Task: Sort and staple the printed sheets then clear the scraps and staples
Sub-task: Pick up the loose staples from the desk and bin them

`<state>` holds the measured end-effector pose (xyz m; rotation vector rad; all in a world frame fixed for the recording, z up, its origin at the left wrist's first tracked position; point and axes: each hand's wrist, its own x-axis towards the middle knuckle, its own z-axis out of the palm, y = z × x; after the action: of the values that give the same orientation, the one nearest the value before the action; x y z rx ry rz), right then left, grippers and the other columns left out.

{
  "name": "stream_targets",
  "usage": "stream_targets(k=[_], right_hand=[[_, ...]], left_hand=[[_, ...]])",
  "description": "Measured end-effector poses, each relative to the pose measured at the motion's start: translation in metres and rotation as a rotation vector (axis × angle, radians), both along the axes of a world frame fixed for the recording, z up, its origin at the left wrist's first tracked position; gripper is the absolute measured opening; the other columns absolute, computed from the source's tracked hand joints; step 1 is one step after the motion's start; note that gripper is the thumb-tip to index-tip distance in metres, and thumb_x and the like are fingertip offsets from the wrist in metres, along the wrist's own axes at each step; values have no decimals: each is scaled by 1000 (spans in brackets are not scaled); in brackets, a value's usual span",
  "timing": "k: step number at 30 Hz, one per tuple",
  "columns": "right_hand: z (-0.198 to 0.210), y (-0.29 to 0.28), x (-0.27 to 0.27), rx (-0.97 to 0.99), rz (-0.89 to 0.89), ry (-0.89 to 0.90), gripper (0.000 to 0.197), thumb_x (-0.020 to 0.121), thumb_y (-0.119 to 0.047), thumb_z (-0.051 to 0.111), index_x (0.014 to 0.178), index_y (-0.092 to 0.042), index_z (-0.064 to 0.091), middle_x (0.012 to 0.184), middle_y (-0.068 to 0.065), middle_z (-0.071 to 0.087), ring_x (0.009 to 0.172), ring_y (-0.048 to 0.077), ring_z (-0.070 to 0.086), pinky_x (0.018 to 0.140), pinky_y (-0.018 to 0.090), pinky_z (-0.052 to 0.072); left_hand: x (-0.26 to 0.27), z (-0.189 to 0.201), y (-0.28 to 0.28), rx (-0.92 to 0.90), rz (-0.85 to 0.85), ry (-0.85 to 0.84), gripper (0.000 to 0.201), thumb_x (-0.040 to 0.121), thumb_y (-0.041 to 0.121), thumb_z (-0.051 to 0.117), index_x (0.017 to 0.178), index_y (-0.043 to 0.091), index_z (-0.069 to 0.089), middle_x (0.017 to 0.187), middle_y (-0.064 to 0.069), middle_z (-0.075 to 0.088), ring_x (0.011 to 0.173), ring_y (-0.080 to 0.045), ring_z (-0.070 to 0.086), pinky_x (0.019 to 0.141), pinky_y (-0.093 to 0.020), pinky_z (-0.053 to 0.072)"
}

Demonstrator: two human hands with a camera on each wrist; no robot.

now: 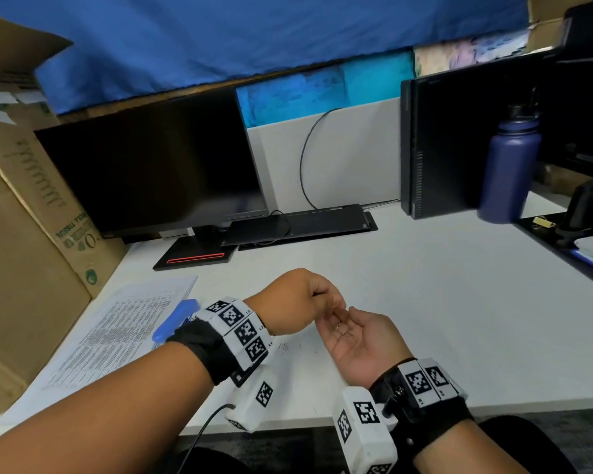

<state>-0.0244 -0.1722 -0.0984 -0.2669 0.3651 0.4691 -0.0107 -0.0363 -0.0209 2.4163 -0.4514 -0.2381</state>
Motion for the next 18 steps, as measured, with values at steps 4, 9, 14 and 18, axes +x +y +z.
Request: stream_targets(k=[4,9,14,18], right_hand=[[2,-3,-2,9,7,0,32,104,-13,41,112,11,60,106,26,71,103,37,69,90,46,56],[5,-14,3,-25,-34,11,32,104,-15,43,105,11,62,94,27,73,101,41,69,88,45,56],[8,-24,10,-32,-78,5,32,103,-16,44,107,10,62,93,26,73,101,39,69,87,44,58],[8,-25,11,-40,-91,5,32,103,-17,45,106,10,62,91,26,73,100,39,70,88,44,57]], left_hand=[[2,5,12,68,-1,-15,24,101,11,56,113,16,76,96,5,75,78,2,65,65,-10,52],[4,5,65,283,154,-76,22,96,12,60,110,19,76,89,11,71,66,7,63,66,-9,51],[-13,-28,91,700,21,33,22,91,40,61,90,19,63,98,0,63,86,-11,58,84,-34,52],[-22,-52,76,667,-41,-52,16,92,22,56,102,13,65,90,0,53,78,-16,54,76,-38,52]])
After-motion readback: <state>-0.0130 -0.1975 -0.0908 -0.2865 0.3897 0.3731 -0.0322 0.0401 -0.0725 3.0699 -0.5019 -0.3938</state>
